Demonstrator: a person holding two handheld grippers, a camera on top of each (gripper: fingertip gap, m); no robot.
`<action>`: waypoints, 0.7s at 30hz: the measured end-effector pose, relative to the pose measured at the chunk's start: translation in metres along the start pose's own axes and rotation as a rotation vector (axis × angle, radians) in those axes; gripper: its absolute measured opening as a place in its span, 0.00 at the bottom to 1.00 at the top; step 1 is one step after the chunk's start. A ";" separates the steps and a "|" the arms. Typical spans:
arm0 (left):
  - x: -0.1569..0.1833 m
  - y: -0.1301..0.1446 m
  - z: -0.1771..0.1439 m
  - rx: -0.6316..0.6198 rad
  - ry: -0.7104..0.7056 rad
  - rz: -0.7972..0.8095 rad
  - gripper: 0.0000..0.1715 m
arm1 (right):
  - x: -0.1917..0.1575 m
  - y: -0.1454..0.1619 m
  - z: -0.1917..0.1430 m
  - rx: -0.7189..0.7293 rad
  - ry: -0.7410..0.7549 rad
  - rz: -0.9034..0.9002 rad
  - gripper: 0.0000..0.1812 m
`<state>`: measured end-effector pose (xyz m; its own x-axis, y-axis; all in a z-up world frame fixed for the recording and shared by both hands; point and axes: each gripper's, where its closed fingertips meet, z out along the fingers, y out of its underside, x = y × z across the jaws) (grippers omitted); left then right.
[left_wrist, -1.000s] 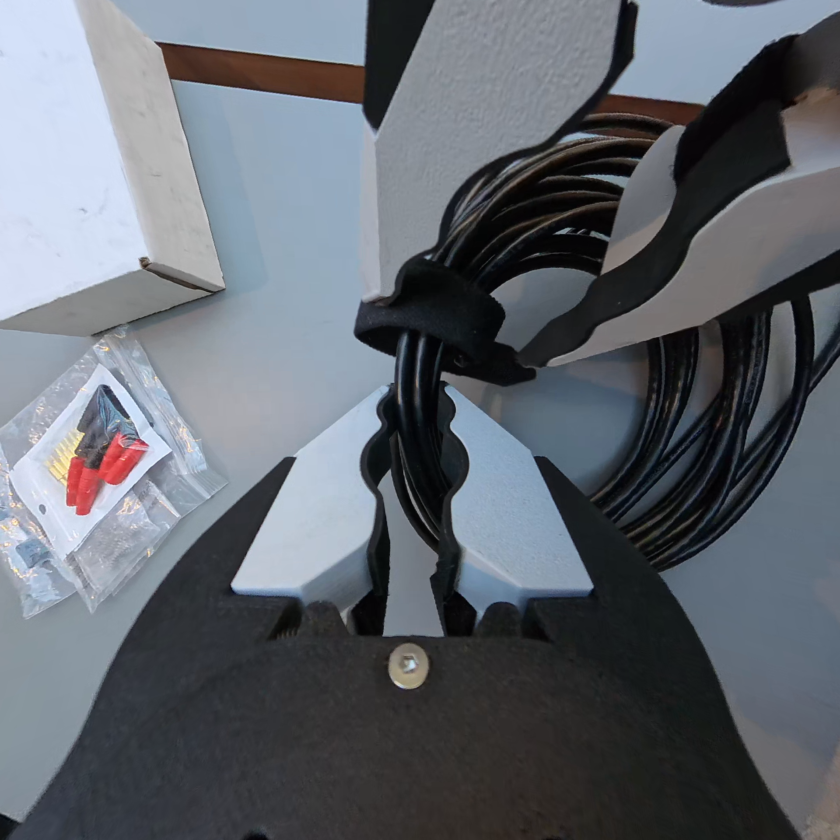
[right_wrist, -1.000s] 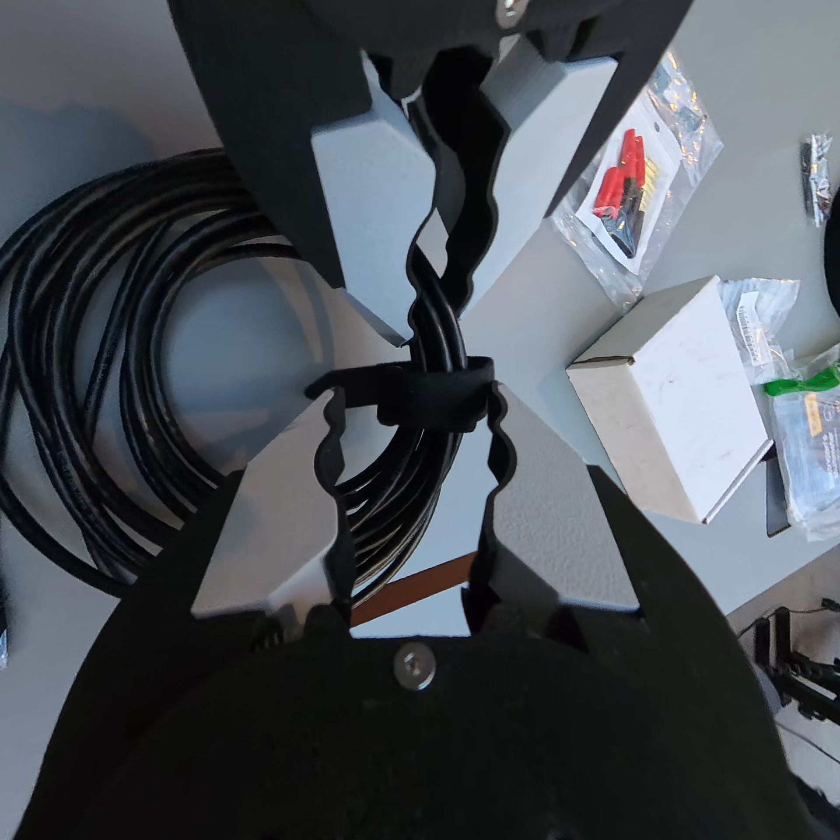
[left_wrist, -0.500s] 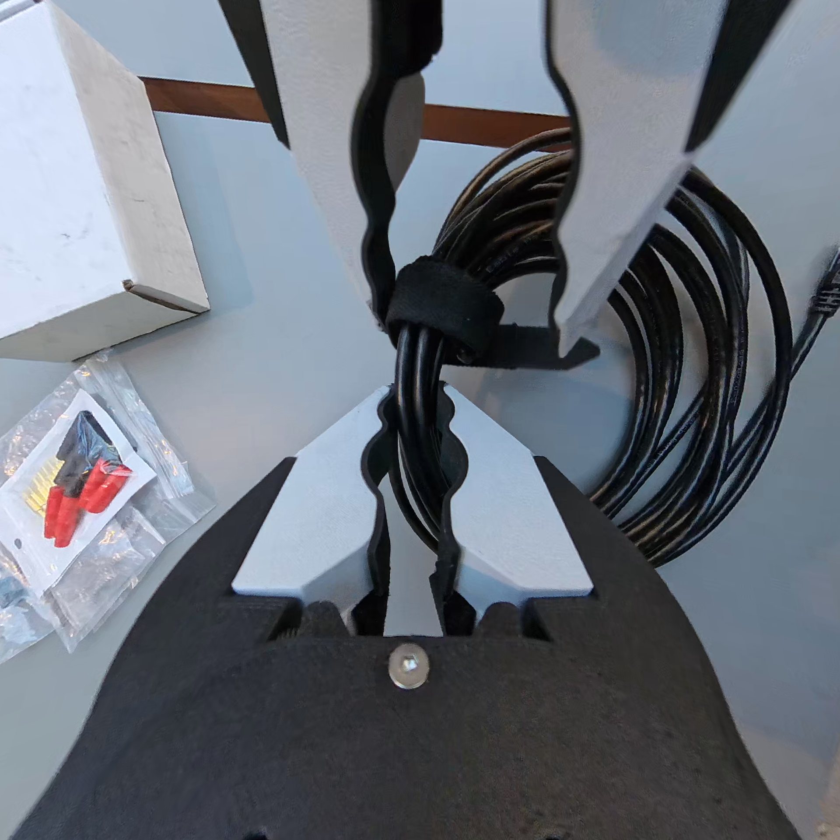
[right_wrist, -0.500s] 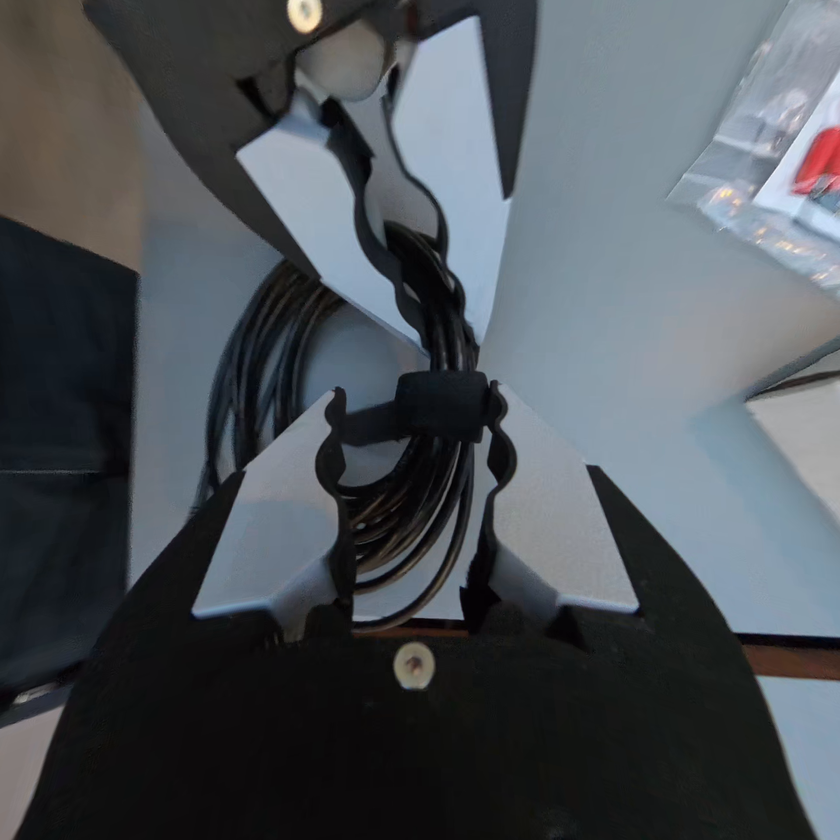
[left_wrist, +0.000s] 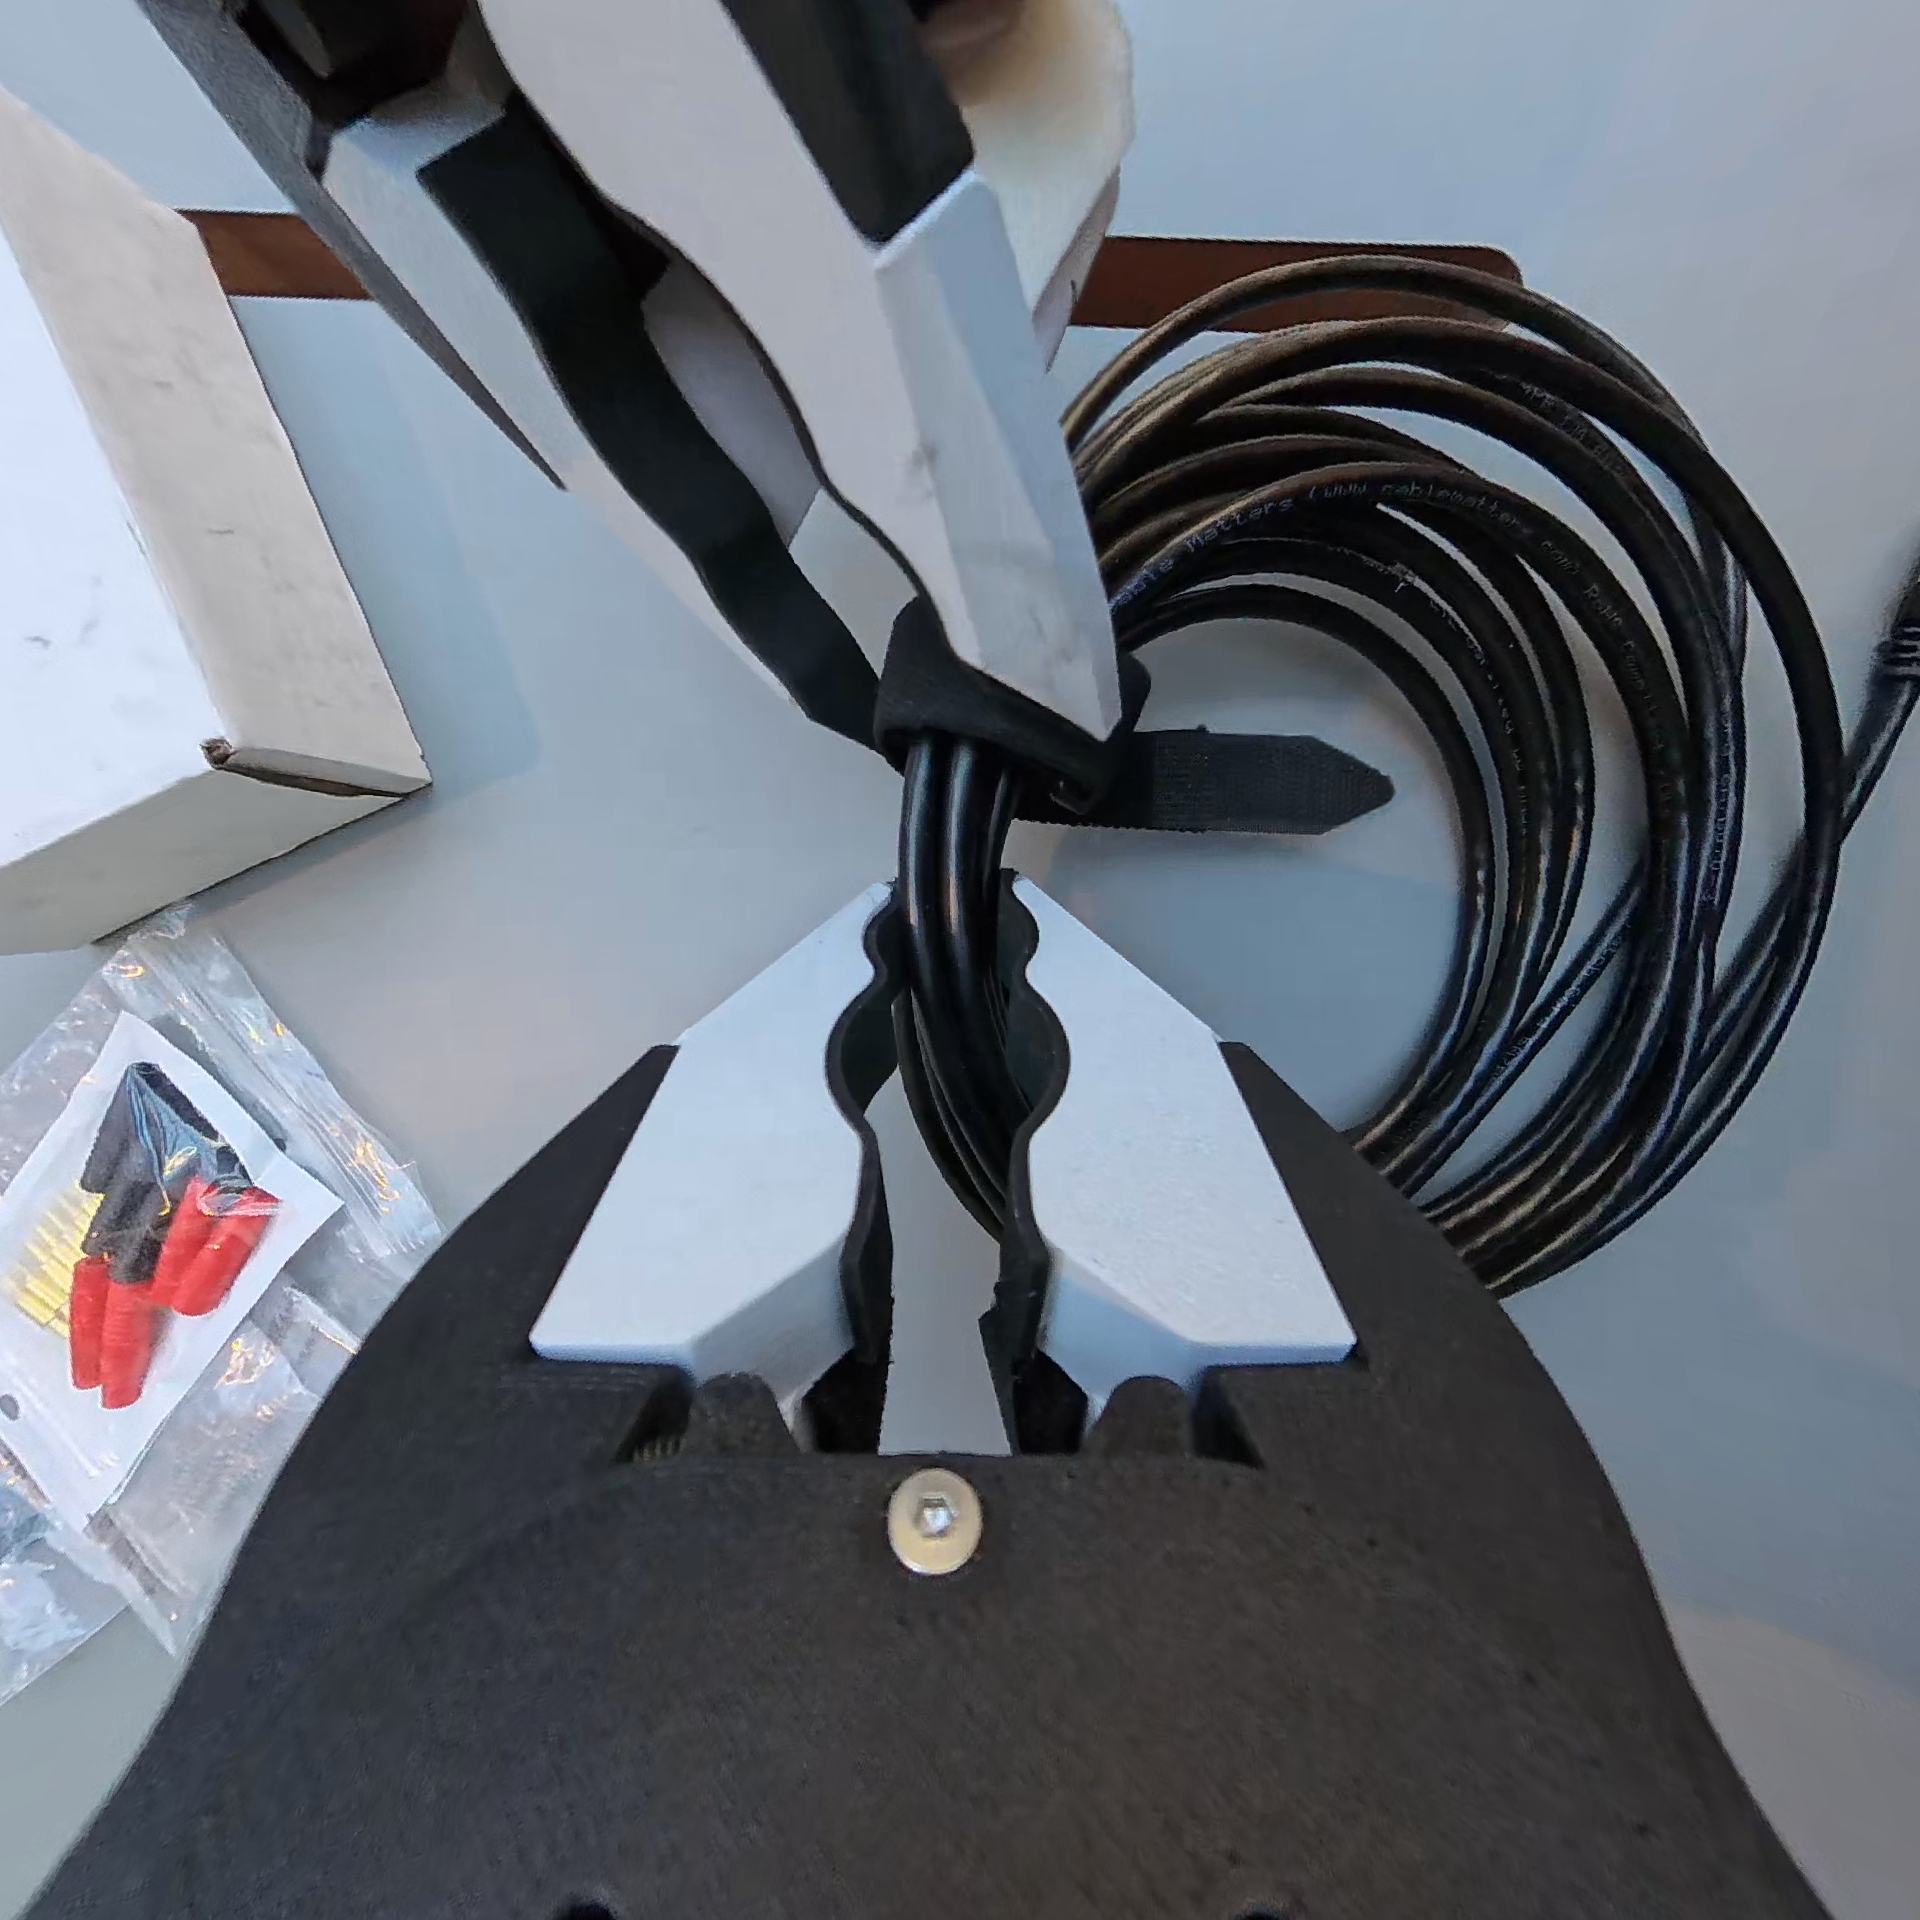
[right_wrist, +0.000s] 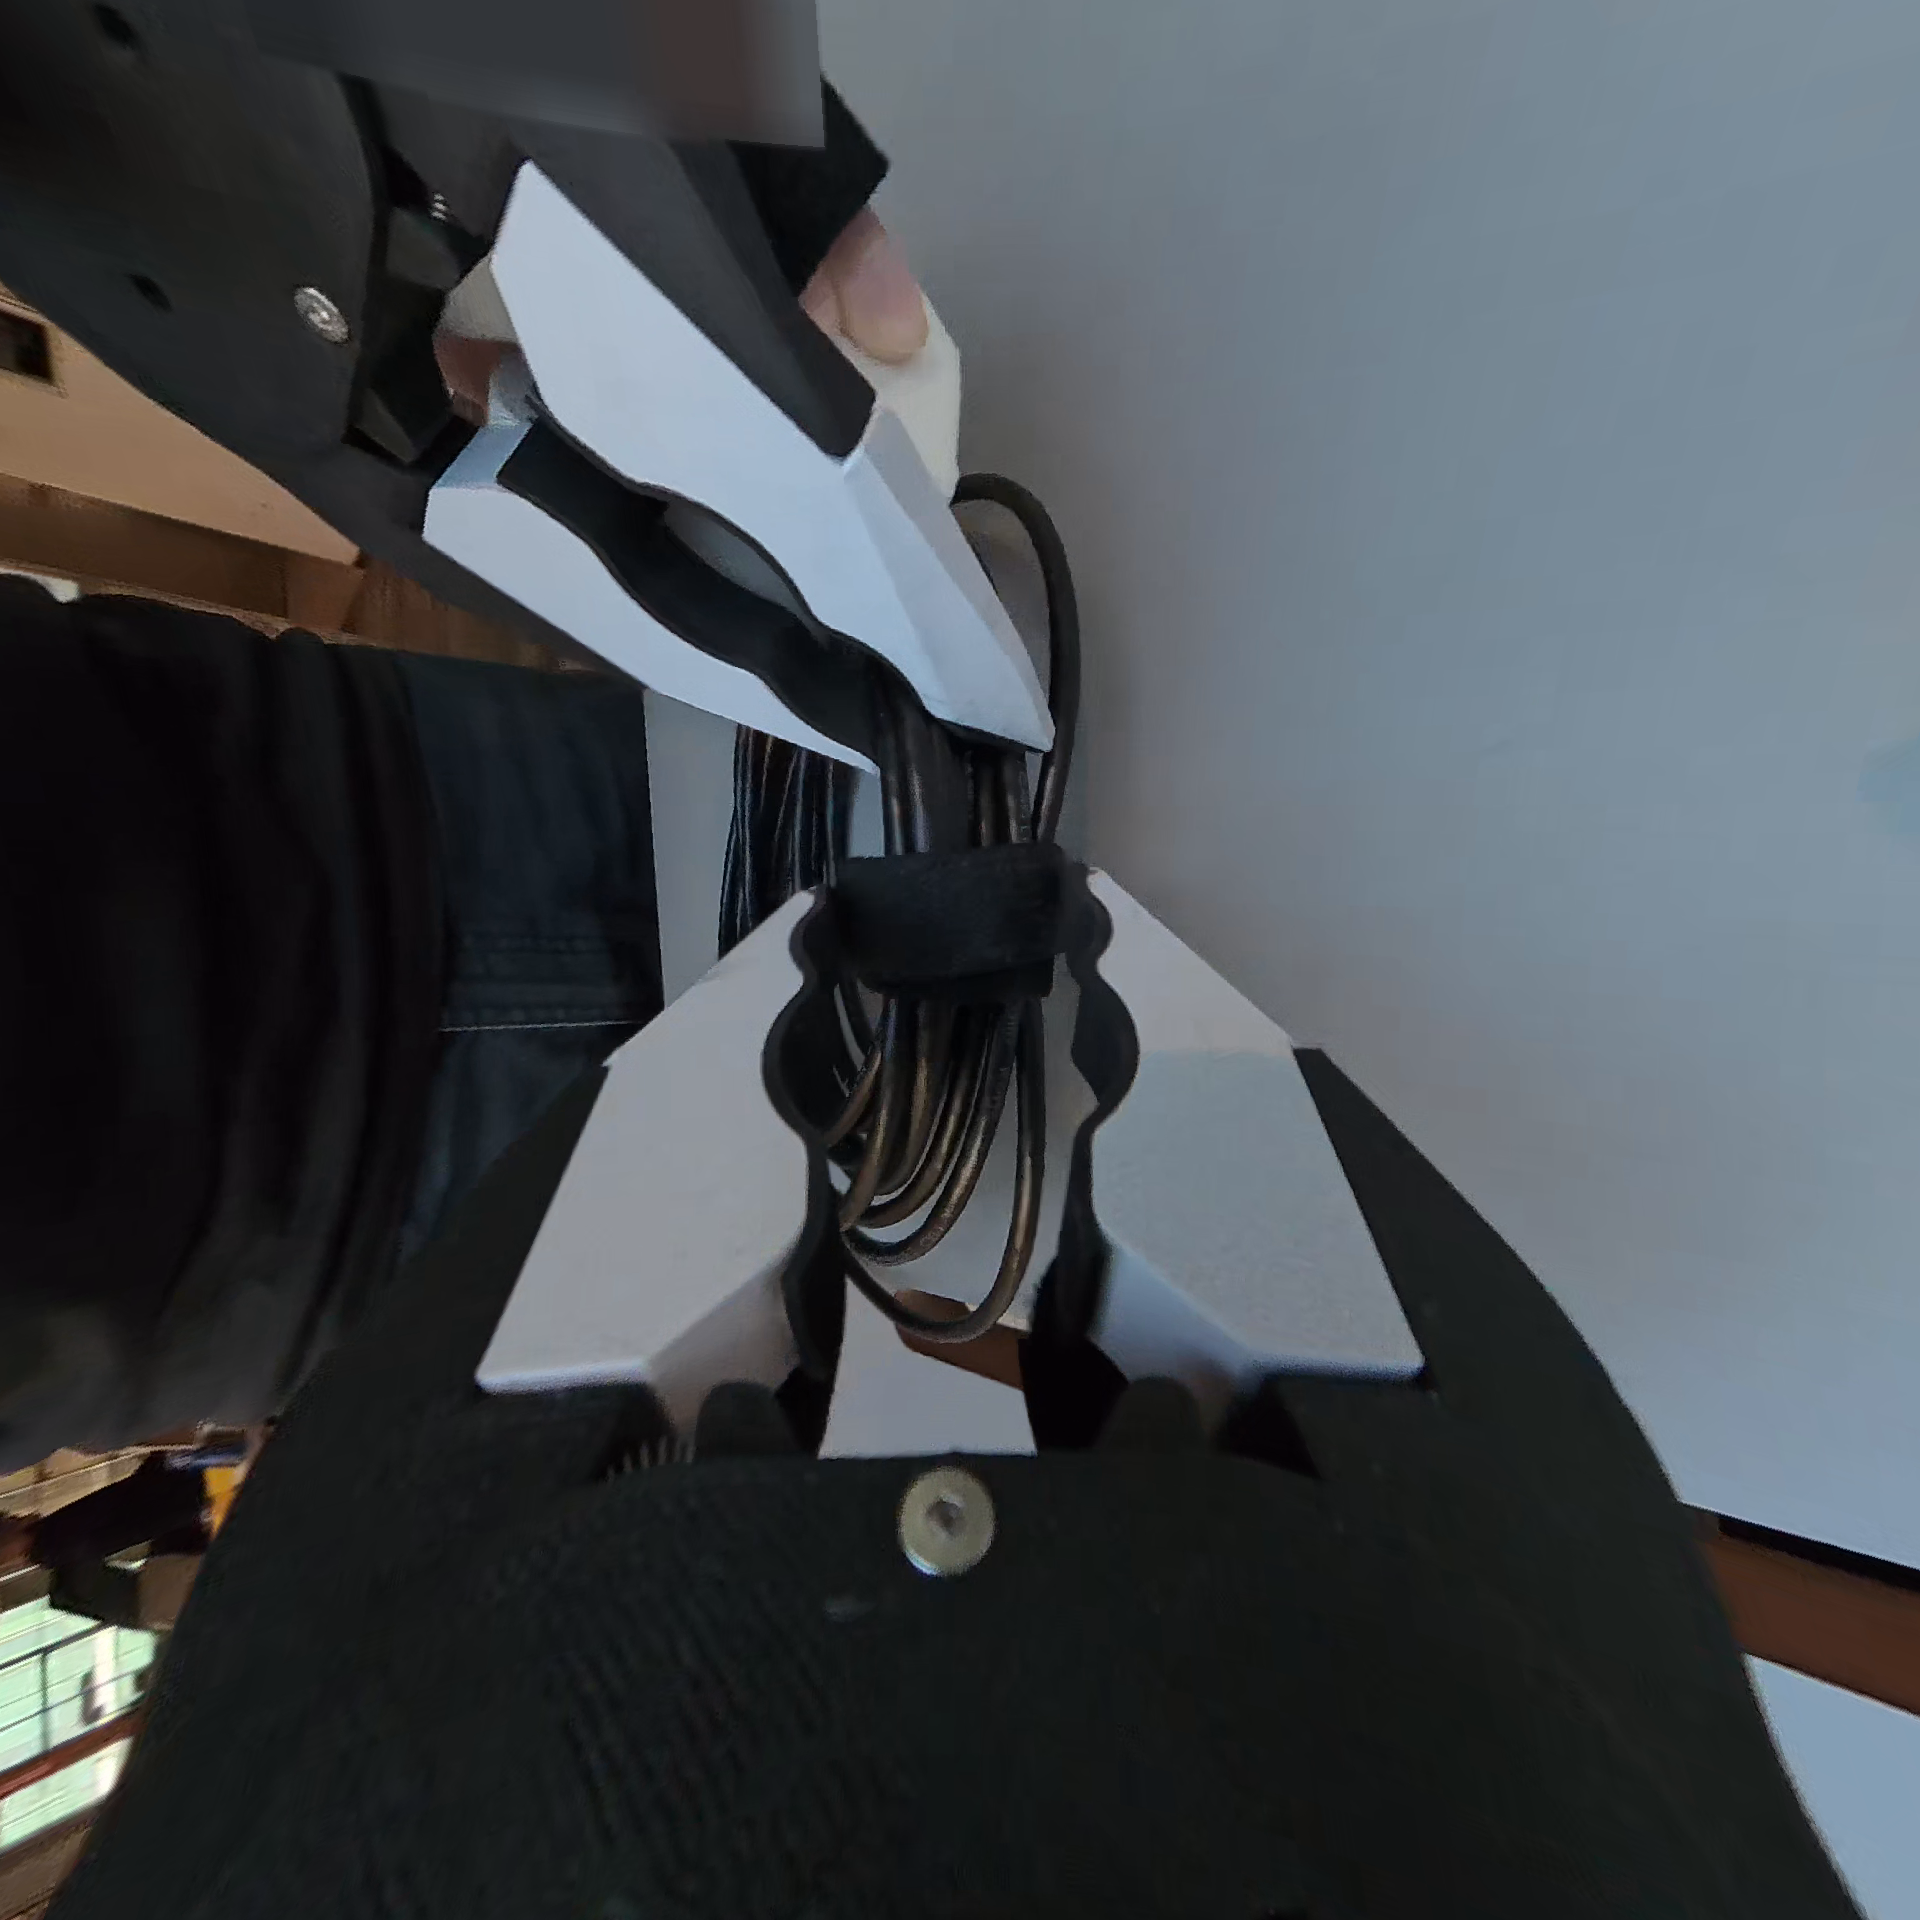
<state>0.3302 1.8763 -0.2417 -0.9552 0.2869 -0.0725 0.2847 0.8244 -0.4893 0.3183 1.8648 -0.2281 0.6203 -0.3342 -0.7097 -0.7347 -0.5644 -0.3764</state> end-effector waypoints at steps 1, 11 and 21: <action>-0.001 0.000 0.000 -0.001 -0.001 0.001 0.07 | 0.001 0.001 0.000 -0.018 -0.010 0.017 0.25; -0.002 -0.003 0.002 -0.004 0.004 0.014 0.07 | 0.004 0.016 0.001 -0.162 -0.026 0.030 0.28; -0.005 -0.003 0.004 -0.006 0.017 0.007 0.07 | 0.008 0.019 -0.003 -0.187 -0.062 0.107 0.27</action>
<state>0.3338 1.8699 -0.2433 -0.9516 0.3011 -0.0615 0.2923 0.8248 -0.4839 0.3101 1.8493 -0.2387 0.5194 -0.3557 -0.7770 -0.7280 -0.6603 -0.1844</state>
